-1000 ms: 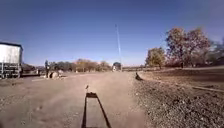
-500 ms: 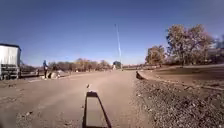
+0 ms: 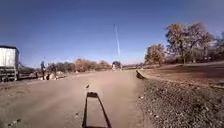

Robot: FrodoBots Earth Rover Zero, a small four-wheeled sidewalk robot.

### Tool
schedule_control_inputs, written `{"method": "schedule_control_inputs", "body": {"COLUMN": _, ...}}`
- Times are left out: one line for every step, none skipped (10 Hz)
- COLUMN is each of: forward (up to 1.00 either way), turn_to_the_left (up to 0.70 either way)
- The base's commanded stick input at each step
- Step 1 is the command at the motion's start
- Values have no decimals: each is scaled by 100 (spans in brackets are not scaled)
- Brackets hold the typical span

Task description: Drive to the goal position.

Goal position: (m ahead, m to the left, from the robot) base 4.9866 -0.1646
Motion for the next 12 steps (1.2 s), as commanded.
{"method": "schedule_control_inputs", "body": {"forward": 50, "turn_to_the_left": 0}}
{"method": "schedule_control_inputs", "body": {"forward": 50, "turn_to_the_left": 0}}
{"method": "schedule_control_inputs", "body": {"forward": 50, "turn_to_the_left": 0}}
{"method": "schedule_control_inputs", "body": {"forward": 50, "turn_to_the_left": 0}}
{"method": "schedule_control_inputs", "body": {"forward": 50, "turn_to_the_left": 0}}
{"method": "schedule_control_inputs", "body": {"forward": 50, "turn_to_the_left": 0}}
{"method": "schedule_control_inputs", "body": {"forward": 50, "turn_to_the_left": 0}}
{"method": "schedule_control_inputs", "body": {"forward": 50, "turn_to_the_left": 0}}
{"method": "schedule_control_inputs", "body": {"forward": 50, "turn_to_the_left": 0}}
{"method": "schedule_control_inputs", "body": {"forward": 50, "turn_to_the_left": 0}}
{"method": "schedule_control_inputs", "body": {"forward": 50, "turn_to_the_left": 0}}
{"method": "schedule_control_inputs", "body": {"forward": 50, "turn_to_the_left": 0}}
